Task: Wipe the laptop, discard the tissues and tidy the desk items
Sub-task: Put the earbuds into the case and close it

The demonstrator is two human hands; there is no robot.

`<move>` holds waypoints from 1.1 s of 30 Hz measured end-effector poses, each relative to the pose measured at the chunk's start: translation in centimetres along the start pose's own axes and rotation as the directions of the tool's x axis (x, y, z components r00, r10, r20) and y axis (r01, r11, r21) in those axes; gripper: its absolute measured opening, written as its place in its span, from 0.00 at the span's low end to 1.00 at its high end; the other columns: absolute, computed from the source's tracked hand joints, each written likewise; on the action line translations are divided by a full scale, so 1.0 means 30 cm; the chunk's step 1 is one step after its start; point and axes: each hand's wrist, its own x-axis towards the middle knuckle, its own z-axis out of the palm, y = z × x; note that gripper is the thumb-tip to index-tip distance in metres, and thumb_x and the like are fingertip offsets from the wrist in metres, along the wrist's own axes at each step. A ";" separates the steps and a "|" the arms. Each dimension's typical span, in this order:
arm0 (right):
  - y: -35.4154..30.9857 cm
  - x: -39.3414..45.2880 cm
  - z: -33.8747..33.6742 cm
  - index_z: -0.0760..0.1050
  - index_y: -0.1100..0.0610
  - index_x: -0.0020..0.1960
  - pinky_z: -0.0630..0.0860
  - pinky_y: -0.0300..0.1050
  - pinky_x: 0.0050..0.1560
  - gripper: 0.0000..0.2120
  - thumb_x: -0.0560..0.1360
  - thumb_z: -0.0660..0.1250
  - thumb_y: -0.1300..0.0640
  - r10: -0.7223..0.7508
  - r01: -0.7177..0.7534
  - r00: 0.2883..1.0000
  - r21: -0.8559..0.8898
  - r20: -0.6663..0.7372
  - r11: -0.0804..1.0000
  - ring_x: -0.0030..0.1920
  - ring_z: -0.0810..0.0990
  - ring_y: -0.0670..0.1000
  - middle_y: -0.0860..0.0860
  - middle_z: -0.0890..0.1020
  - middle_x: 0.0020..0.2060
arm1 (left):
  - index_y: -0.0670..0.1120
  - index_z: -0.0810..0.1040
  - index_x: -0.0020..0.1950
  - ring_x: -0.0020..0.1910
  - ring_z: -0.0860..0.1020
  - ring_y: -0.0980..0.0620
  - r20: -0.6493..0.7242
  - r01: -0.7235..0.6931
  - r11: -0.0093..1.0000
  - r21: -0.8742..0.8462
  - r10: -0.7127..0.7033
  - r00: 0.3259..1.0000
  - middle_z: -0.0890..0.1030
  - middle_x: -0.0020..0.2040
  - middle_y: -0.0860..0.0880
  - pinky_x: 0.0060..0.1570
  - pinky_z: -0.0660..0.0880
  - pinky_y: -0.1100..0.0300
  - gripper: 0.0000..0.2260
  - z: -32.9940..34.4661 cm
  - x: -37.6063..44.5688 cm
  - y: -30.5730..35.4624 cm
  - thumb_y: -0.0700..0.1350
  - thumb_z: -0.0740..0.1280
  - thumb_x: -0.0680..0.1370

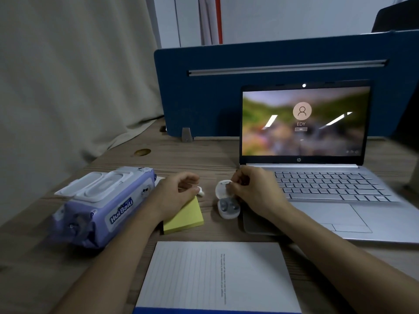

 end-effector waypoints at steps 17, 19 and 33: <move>0.074 -0.034 -0.119 0.79 0.52 0.44 0.72 0.42 0.38 0.05 0.75 0.67 0.52 0.018 -0.013 0.991 0.039 -0.134 0.999 0.36 0.77 0.42 0.45 0.81 0.36 | 0.58 0.79 0.51 0.45 0.80 0.64 -0.127 -0.028 0.999 -0.036 0.024 0.992 0.83 0.46 0.56 0.41 0.76 0.68 0.09 0.013 -0.004 0.054 0.50 0.74 0.73; 0.085 -0.033 -0.129 0.79 0.52 0.44 0.73 0.44 0.38 0.05 0.75 0.67 0.52 0.035 -0.028 0.988 0.048 -0.153 0.998 0.36 0.77 0.43 0.46 0.81 0.36 | 0.58 0.80 0.48 0.47 0.81 0.63 -0.139 -0.093 0.989 -0.113 0.077 0.987 0.84 0.46 0.58 0.43 0.78 0.67 0.07 -0.003 -0.021 0.073 0.52 0.74 0.73; 0.086 -0.049 -0.140 0.79 0.54 0.47 0.74 0.45 0.41 0.05 0.75 0.64 0.56 0.030 -0.035 0.989 -0.034 -0.145 0.999 0.39 0.78 0.47 0.46 0.81 0.38 | 0.50 0.83 0.49 0.46 0.82 0.59 -0.013 -0.334 0.941 0.060 0.335 0.942 0.84 0.46 0.57 0.49 0.80 0.60 0.06 0.074 -0.088 0.151 0.45 0.75 0.73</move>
